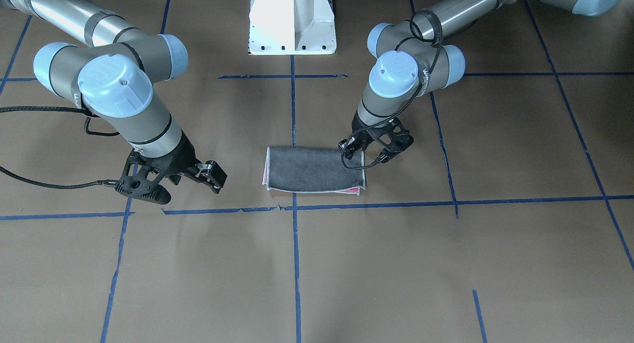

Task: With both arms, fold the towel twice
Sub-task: 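Grasp the folded towel's end nearest the left gripper with the left gripper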

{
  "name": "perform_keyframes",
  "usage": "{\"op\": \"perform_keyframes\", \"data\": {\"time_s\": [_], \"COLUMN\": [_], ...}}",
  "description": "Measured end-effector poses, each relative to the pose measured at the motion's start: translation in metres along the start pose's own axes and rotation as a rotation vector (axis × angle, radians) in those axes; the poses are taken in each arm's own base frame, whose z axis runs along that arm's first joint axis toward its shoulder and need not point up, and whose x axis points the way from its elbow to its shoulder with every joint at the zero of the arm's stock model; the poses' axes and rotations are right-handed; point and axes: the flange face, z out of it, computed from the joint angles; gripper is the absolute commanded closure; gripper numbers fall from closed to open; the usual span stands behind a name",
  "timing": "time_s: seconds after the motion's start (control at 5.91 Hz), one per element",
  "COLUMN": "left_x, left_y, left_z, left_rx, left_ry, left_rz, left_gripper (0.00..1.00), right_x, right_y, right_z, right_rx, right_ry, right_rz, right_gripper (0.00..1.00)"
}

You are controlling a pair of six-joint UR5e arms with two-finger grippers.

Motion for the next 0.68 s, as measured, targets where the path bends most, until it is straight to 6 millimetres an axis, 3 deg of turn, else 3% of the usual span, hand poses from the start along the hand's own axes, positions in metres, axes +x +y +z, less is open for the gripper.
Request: {"op": "perform_keyframes", "data": {"time_s": [0.68], "left_x": [-0.0024], "left_y": [-0.0076], "left_z": [0.0029], "left_rx": [0.013], "left_ry": [-0.004], "left_rz": [-0.006], "left_gripper": [0.49], "right_x": [0.0069], "right_y": [-0.0023], "right_z": [-0.0025], "right_rx": [0.003], "right_ry": [0.002], "right_rz": [0.004], "right_gripper": [0.00]}}
